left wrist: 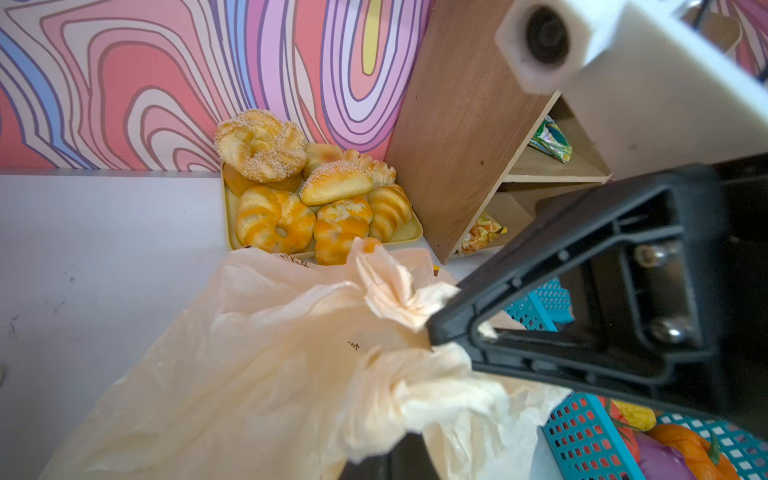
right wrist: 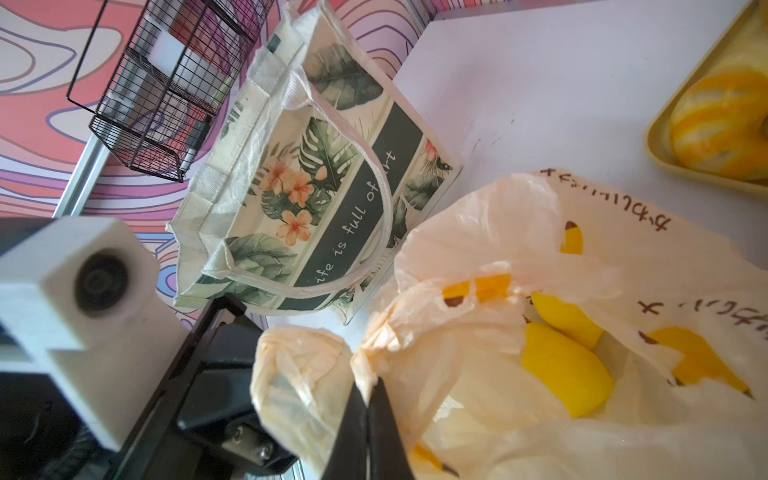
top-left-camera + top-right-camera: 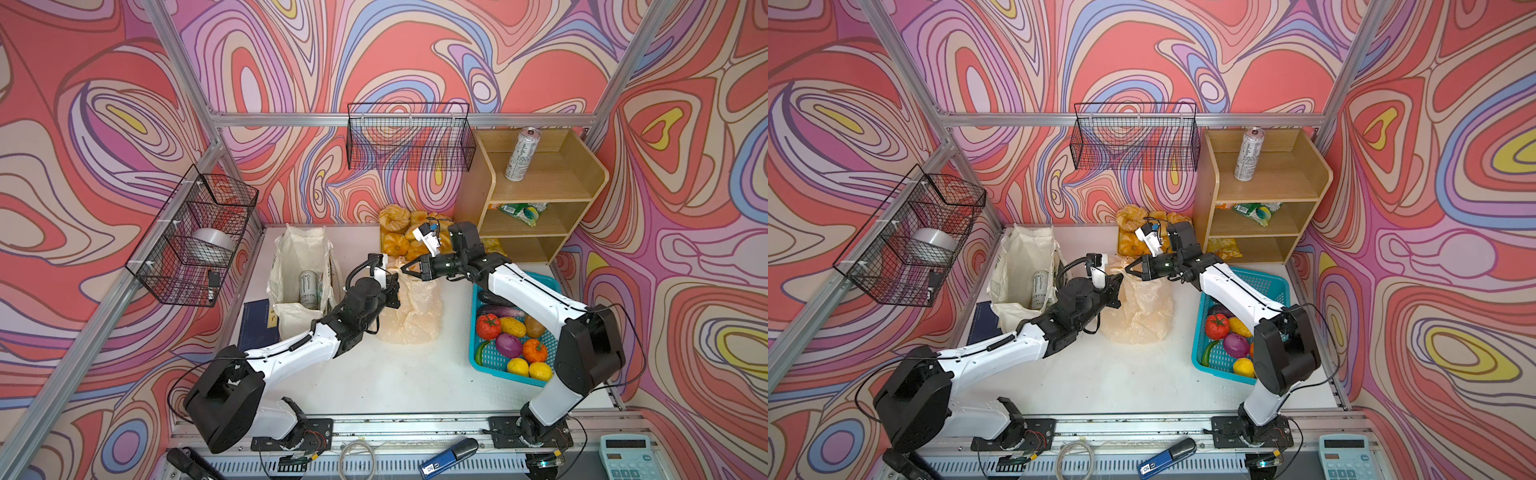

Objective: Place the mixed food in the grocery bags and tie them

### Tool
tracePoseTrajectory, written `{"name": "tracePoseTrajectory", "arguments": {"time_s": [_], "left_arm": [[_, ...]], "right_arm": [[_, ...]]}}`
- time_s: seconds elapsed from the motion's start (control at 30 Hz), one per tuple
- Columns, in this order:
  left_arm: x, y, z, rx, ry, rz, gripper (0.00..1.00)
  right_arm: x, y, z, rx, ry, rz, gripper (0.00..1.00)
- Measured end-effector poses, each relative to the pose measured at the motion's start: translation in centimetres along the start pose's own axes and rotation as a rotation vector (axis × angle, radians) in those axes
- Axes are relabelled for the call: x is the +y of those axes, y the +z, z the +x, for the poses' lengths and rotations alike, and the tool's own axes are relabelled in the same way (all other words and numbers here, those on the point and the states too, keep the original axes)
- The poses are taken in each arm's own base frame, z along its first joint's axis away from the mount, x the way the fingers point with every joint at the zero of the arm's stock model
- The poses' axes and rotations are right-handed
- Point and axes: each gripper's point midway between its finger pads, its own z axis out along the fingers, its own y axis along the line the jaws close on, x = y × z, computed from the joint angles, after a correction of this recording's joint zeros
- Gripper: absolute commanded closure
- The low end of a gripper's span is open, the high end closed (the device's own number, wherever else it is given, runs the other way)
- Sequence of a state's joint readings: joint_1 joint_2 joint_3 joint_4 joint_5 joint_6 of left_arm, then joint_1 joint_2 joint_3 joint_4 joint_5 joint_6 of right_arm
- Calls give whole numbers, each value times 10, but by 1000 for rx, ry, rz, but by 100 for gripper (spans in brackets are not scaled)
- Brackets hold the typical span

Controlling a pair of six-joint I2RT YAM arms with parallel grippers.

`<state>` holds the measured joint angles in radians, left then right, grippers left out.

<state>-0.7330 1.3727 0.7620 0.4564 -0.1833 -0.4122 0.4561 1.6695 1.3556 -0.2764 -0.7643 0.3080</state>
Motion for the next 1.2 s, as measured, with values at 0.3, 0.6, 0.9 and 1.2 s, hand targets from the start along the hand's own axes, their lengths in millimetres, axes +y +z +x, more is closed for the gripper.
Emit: {"name": "tracePoseTrajectory", "arguments": {"time_s": [0.3, 0.6, 0.9, 1.2], "left_arm": [[9, 7, 11, 23, -3, -41, 100], [7, 8, 6, 16, -16, -46, 100], [-8, 12, 3, 61, 28, 18, 66], [7, 10, 12, 188, 125, 41, 40]], "right_arm": [[21, -23, -10, -73, -68, -19, 100], [11, -15, 30, 9, -42, -60, 100], [2, -9, 43, 43, -47, -59, 100], [-4, -8, 47, 50, -39, -45, 100]]}}
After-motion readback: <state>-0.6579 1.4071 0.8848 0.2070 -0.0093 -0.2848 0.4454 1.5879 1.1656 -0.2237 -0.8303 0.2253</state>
